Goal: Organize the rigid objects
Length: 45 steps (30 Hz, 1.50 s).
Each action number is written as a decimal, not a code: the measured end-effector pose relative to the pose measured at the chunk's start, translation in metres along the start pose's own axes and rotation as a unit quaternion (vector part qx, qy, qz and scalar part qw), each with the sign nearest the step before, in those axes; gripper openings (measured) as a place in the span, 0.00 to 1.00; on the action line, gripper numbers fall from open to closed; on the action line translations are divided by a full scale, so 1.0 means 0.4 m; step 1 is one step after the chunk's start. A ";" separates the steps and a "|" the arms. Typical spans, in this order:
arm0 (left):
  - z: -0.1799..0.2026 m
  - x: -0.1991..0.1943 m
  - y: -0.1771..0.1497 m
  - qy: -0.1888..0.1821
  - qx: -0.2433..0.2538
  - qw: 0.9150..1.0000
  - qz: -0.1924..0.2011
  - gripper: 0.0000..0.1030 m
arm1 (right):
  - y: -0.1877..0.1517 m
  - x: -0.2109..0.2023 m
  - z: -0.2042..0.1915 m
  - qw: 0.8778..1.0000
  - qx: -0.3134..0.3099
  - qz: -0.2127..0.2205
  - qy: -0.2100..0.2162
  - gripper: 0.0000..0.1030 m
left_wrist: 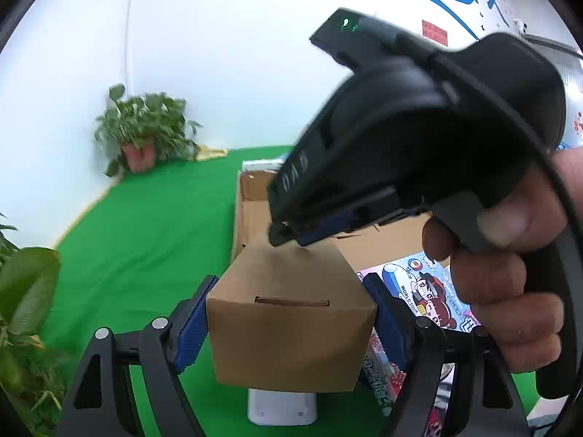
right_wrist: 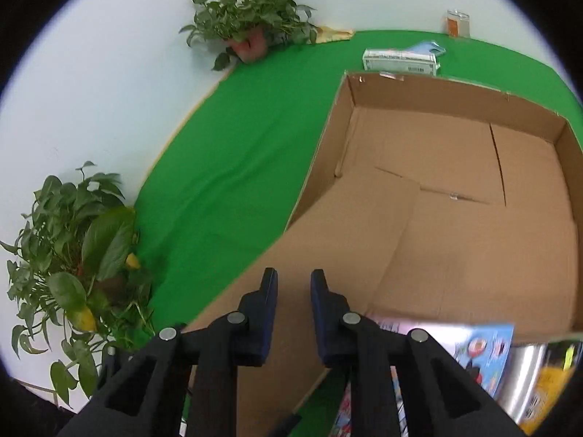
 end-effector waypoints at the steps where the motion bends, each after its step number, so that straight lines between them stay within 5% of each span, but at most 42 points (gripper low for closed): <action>1: 0.009 0.011 0.005 -0.003 0.001 1.000 -0.004 0.74 | 0.003 0.004 0.005 1.000 0.006 -0.010 0.011 0.18; 4: 0.016 0.045 0.006 -0.015 -0.001 0.999 -0.033 0.74 | 0.008 -0.006 0.049 0.998 0.040 -0.023 0.041 0.23; 7: 0.005 0.072 -0.009 -0.029 0.003 0.998 -0.056 0.75 | -0.010 -0.056 0.120 0.994 0.087 -0.010 0.060 0.60; 9: -0.018 0.084 -0.024 -0.055 -0.005 0.996 -0.067 0.79 | -0.038 -0.087 0.167 0.990 0.122 -0.001 0.072 0.68; 13: -0.057 0.104 -0.022 -0.167 -0.083 0.977 -0.105 0.97 | -0.103 -0.096 0.189 0.983 0.152 -0.014 0.100 0.68; 16: -0.081 0.151 -0.011 -0.217 -0.120 0.958 -0.145 0.97 | -0.134 -0.082 0.143 0.982 0.135 -0.024 0.133 0.68; 21: -0.144 0.179 0.015 -0.271 -0.175 0.934 -0.152 0.96 | -0.126 -0.065 0.139 0.985 0.124 -0.022 0.119 0.61; 25: -0.207 0.229 0.049 -0.261 -0.205 0.930 -0.155 0.96 | -0.132 -0.060 0.154 0.985 0.121 -0.022 0.117 0.46; 27: -0.231 0.271 0.033 -0.247 -0.208 0.927 -0.189 0.86 | -0.134 -0.058 0.158 0.986 0.116 -0.020 0.118 0.45; 29: -0.215 0.317 0.013 -0.246 -0.185 0.924 -0.228 0.58 | -0.139 -0.059 0.157 0.987 0.105 -0.021 0.117 0.44; 32: -0.188 0.359 0.000 -0.266 -0.187 0.911 -0.253 0.50 | -0.145 -0.055 0.149 0.990 0.091 -0.025 0.109 0.39; 33: -0.188 0.365 0.007 -0.263 -0.186 0.913 -0.251 0.49 | -0.146 -0.052 0.145 0.991 0.083 -0.030 0.103 0.38; 37: -0.174 0.352 0.056 -0.218 -0.140 0.942 -0.213 0.41 | -0.143 -0.053 0.122 0.995 0.054 -0.023 0.076 0.39; 45: -0.145 0.314 0.080 -0.178 -0.127 0.956 -0.194 0.38 | -0.139 -0.039 0.081 0.998 0.020 -0.013 0.054 0.42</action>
Point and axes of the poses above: each gripper's, at about its wrist camera, not at the fingertips, and x roughly the way its jaws point, z to its right, y to its top, the point moved 5 cm from there along x, roughly the way its jaws point, and after that the axes turned 11 degrees about y, right-handed, at the moved point
